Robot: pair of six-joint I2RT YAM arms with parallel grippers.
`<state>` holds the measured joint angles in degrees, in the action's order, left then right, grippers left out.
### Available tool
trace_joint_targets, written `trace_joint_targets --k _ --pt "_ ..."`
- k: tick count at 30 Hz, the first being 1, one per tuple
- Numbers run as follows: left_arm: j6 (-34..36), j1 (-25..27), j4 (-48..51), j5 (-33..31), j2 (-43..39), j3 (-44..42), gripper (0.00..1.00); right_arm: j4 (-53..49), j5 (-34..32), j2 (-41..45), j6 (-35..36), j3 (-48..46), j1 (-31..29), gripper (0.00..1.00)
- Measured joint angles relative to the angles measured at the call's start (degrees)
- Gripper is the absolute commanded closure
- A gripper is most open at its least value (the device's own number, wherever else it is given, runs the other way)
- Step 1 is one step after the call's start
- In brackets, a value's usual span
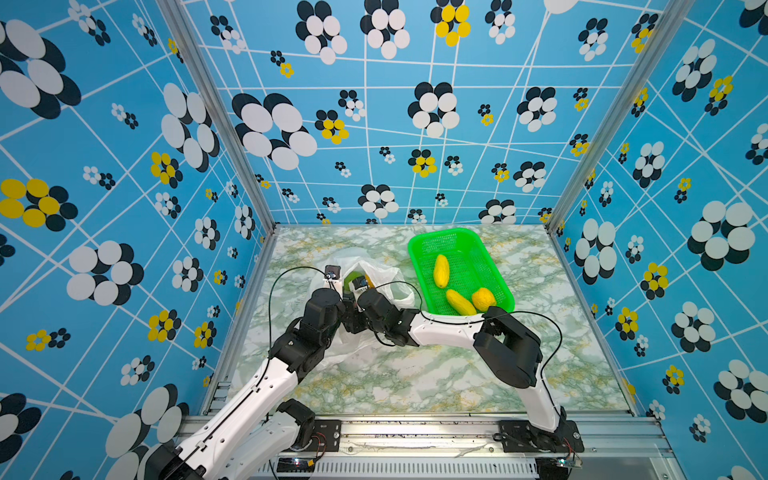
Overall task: Untie the knot of the plastic bag and take out the fruit
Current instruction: 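Lift the red fruit up out of the bag mouth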
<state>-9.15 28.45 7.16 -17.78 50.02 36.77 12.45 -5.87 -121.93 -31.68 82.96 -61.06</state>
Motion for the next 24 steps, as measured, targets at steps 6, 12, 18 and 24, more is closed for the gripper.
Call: trace_joint_targets --k 6,12,18,24 --pt "-0.9 -0.3 -1.7 3.3 -6.3 -2.4 1.00 0.4 -4.7 -0.4 1.5 -0.1 -2.2 0.56" --pt "-1.0 -0.4 -3.0 3.8 -11.8 -3.1 1.00 4.0 -9.1 -1.2 3.5 -4.5 -6.5 0.57" --pt "-1.0 -0.4 -3.3 4.2 -13.1 -3.9 1.00 6.5 -10.4 -4.1 3.5 -6.4 -7.5 0.58" --pt "-1.0 -0.4 -3.4 4.3 -12.8 -3.9 1.00 7.5 -11.5 0.1 4.1 -11.6 -7.5 0.57"
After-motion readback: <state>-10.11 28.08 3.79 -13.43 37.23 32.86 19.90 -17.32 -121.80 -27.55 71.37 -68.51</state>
